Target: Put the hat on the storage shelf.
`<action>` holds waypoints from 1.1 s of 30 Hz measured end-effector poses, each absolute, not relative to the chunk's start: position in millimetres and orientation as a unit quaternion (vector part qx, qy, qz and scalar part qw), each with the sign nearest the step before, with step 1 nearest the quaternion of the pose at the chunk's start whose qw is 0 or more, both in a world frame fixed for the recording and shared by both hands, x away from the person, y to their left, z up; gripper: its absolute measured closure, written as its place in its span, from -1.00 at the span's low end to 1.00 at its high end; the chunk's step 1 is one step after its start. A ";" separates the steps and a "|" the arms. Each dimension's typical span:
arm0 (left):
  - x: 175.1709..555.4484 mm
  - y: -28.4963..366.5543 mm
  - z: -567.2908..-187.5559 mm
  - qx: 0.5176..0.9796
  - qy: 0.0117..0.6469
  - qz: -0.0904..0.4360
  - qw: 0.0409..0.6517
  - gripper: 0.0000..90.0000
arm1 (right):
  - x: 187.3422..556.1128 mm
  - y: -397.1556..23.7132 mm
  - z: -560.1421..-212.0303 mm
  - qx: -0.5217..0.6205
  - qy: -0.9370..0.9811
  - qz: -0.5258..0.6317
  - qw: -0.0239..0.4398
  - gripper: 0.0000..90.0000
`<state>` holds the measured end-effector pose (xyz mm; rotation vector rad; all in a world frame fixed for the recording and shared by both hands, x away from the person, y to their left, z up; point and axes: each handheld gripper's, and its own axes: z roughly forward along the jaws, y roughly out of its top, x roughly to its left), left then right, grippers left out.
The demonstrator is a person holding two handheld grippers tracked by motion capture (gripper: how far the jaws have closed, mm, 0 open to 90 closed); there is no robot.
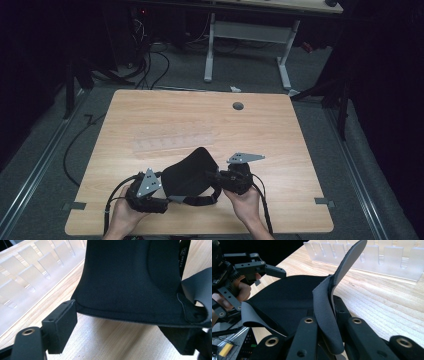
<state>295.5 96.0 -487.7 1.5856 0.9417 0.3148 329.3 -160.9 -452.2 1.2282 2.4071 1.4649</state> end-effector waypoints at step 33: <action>294.0 96.9 -479.8 0.705 0.374 0.076 0.597 0.75 | 337.7 -148.9 -452.1 0.393 0.786 0.476 0.022 0.62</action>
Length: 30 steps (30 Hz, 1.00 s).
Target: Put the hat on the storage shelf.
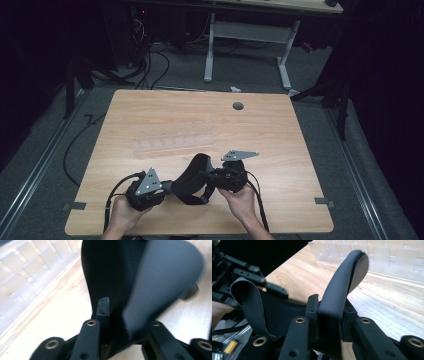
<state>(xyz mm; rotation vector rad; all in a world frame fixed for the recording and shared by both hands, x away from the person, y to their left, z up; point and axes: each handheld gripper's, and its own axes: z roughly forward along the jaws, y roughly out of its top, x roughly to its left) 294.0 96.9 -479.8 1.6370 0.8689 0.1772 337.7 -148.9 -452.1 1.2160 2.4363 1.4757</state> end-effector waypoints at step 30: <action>295.6 122.5 -455.4 0.649 0.390 0.006 0.653 0.92 | 344.2 -216.1 -504.9 0.495 0.762 0.359 0.214 -0.08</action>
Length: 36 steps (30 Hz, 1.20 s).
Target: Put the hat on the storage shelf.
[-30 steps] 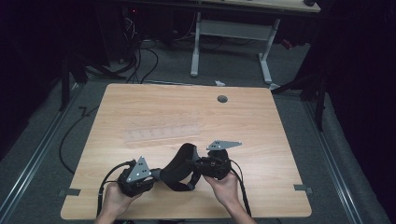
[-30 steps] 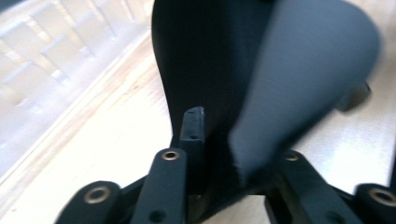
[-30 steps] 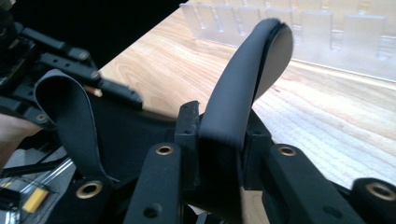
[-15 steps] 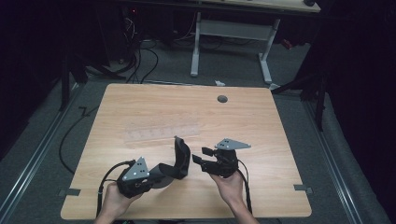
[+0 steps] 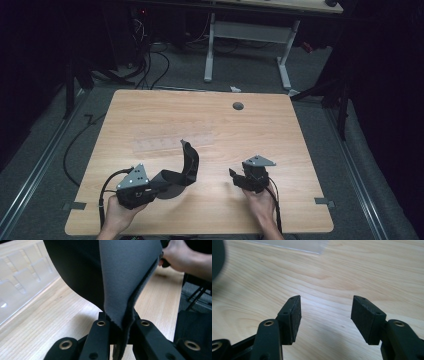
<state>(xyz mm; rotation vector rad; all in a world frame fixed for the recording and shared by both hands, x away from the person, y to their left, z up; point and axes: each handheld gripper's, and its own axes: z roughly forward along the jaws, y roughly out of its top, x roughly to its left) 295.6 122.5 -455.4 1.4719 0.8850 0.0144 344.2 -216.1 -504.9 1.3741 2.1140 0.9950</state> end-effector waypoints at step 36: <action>329.4 172.4 -423.2 0.550 0.449 0.081 0.699 0.92 | 354.3 -238.9 -531.5 0.536 0.745 0.315 0.240 -0.15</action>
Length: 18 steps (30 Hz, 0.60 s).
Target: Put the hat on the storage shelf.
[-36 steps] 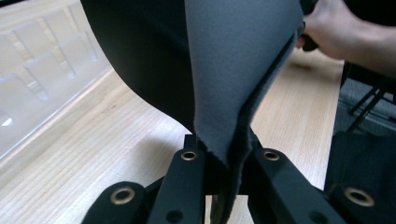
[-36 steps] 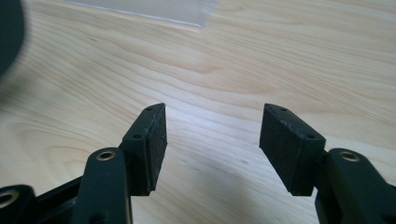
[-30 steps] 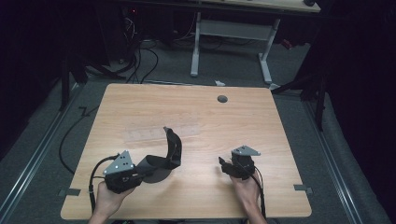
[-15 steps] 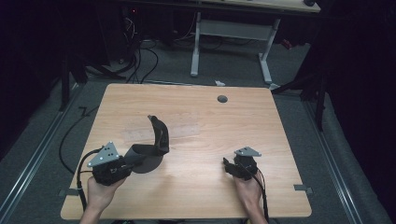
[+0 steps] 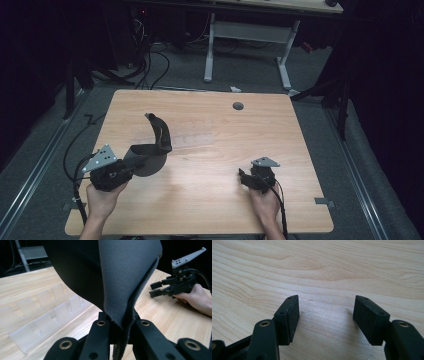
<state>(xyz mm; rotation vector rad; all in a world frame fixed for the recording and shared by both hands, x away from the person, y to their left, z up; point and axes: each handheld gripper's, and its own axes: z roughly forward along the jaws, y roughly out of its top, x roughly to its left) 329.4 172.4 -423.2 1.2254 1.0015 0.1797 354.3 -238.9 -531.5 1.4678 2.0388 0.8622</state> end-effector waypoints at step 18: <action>345.9 182.3 -416.3 0.531 0.453 0.114 0.707 0.92 | 354.4 -238.8 -531.5 0.535 0.747 0.315 0.239 -0.18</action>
